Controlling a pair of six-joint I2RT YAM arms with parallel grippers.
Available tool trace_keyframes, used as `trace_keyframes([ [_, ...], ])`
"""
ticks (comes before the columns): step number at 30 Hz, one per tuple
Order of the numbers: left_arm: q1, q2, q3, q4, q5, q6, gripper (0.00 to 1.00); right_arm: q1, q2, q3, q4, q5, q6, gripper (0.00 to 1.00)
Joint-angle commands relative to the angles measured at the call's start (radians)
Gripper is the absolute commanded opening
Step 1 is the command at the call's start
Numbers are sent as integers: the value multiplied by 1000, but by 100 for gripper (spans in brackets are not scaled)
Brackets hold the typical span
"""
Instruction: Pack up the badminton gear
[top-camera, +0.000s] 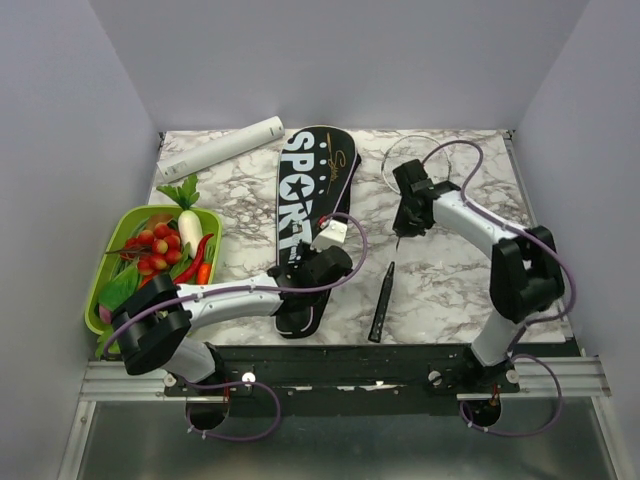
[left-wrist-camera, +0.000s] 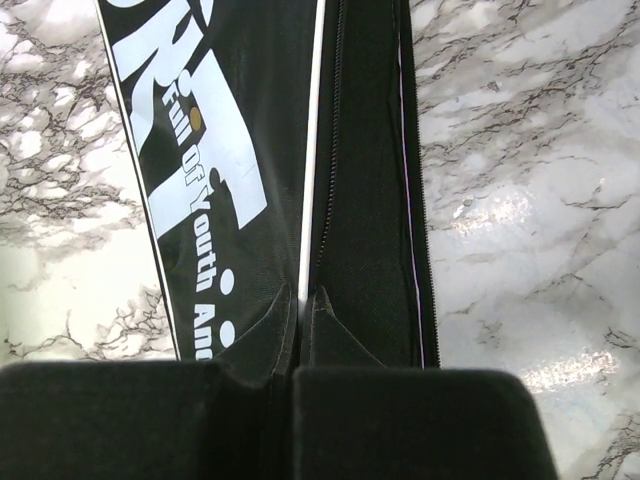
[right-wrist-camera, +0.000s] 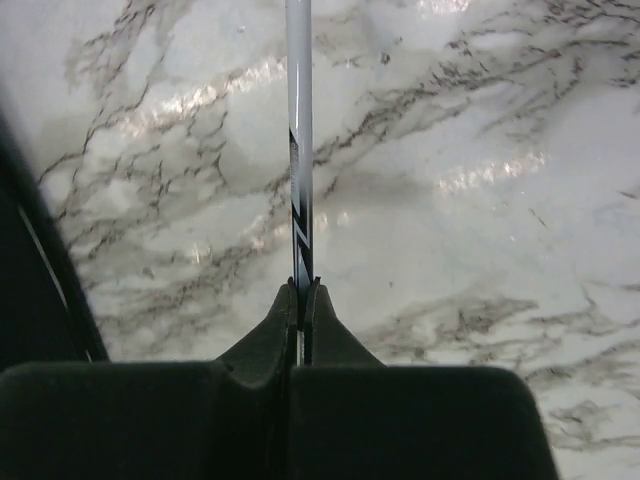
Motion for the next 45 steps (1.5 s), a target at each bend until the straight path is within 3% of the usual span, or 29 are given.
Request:
trace_keyframes([
  [1,18,-55,58,-2,28,-1,0,28,-184,-111,-38,55,-60,1],
  [10,41,-84,120,-67,74,-58,0,175,-480,-283,-130,43,-51,1],
  [17,49,-110,170,-105,69,-109,0,361,-531,-332,-237,79,29,1],
  [22,49,-115,198,-121,65,-112,0,419,-566,-375,-222,46,53,1],
  [29,49,-113,203,-120,81,-110,0,456,-516,-352,-161,-14,47,1],
  [45,47,-107,123,-75,103,-101,0,474,-270,-113,-90,-31,-2,0],
])
